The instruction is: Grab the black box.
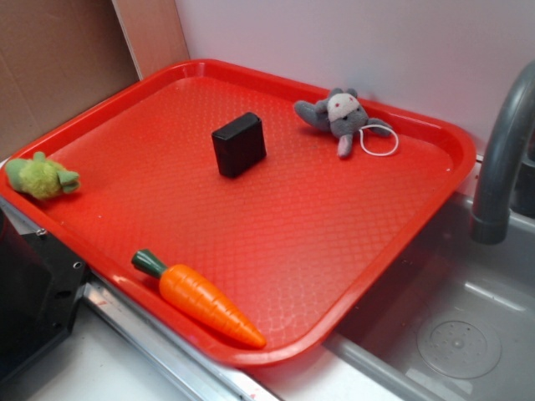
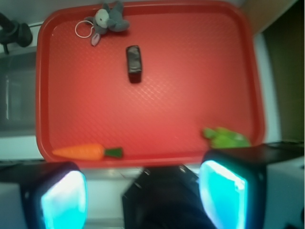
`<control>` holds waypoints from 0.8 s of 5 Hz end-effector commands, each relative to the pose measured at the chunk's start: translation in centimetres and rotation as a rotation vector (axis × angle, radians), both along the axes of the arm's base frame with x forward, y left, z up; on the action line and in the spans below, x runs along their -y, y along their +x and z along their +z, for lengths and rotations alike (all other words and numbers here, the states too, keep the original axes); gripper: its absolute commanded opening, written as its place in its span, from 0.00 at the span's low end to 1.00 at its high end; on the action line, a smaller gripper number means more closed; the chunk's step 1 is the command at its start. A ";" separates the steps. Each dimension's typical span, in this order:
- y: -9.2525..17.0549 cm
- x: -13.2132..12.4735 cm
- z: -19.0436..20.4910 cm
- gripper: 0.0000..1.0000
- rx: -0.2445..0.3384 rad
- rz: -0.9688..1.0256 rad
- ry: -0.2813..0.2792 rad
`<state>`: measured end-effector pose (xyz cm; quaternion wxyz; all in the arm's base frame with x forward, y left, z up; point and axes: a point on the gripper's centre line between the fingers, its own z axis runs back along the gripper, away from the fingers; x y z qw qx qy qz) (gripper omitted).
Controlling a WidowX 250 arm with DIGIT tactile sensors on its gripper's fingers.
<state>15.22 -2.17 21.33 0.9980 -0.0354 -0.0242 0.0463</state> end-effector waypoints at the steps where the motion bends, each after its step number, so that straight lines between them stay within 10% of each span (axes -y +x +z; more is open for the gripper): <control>1: 2.8 -0.8 -2.4 1.00 0.043 0.026 -0.045; 4: 4.7 -1.0 -7.1 1.00 0.098 0.048 -0.074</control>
